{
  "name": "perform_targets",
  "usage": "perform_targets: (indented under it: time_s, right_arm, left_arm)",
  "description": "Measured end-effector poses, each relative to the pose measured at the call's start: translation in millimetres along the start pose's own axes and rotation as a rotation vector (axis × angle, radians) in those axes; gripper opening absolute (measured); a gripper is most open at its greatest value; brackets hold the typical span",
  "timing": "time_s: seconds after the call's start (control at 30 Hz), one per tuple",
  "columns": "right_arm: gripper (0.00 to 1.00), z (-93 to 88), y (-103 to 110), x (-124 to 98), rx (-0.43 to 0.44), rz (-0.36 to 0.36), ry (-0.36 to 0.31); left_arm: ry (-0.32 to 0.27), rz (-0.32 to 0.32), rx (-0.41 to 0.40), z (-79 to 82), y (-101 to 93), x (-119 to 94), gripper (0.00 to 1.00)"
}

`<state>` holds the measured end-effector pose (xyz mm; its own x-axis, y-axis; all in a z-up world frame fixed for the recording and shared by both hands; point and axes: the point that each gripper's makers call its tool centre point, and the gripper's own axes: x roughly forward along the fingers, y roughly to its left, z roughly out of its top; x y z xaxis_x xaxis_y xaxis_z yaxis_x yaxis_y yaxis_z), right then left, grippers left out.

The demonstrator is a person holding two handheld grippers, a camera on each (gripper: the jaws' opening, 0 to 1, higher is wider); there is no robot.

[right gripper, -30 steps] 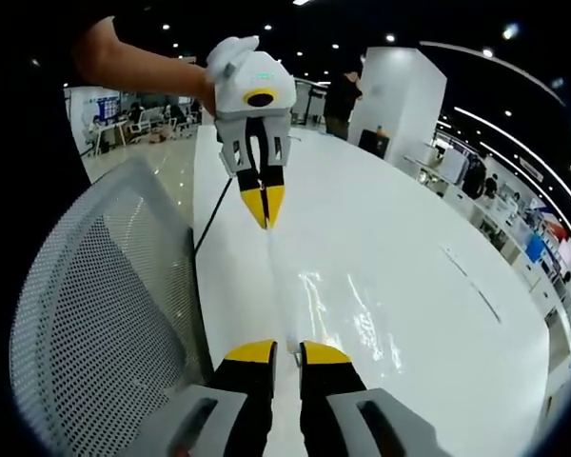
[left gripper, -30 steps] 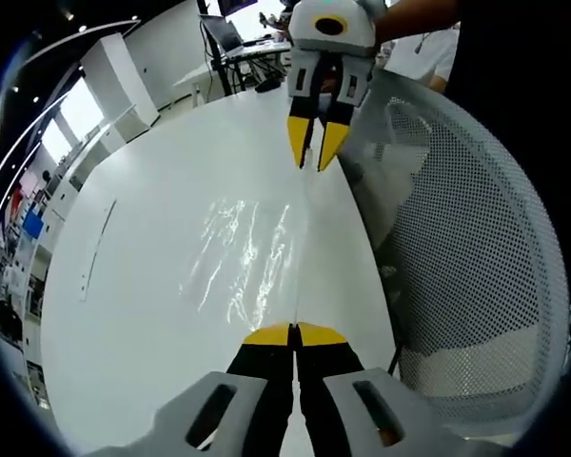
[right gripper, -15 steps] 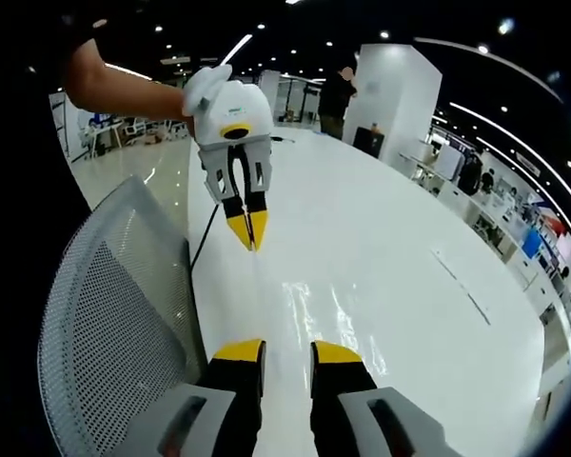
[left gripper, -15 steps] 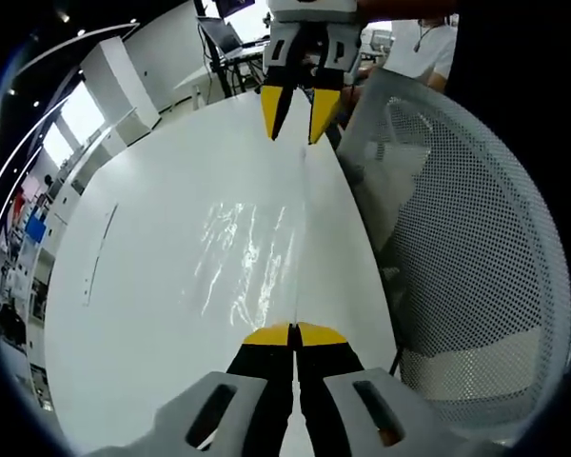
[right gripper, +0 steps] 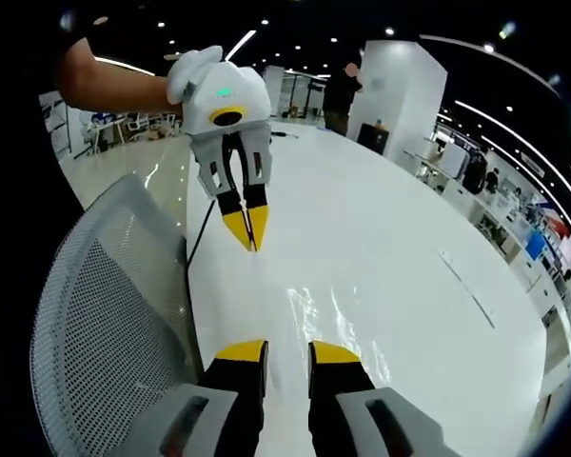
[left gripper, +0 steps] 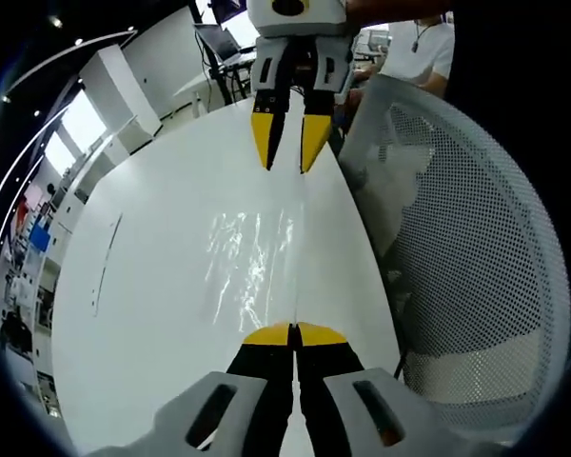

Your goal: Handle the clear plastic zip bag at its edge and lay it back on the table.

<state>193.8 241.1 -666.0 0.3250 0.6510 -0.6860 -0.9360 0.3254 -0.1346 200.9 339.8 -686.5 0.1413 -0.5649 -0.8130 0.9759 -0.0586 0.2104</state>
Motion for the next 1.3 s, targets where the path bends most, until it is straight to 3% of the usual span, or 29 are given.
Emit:
perform_targets:
  time_s: [0.37,0.67,1.3]
  right_arm:
    - [0.13,-0.5,0,7,0.027,0.008,0.0]
    - [0.13,10.0,3,3,0.025,0.016,-0.023]
    - [0.11,-15.4,10,20,0.038,0.028,0.031]
  left_arm:
    - [0.011,0.02,0.035,1.8,2.1,0,0.0]
    - [0.013,0.022,0.037,3.5,2.7,1,0.0]
    - [-0.036,0.026,0.036,22.2,4.1,2,0.0]
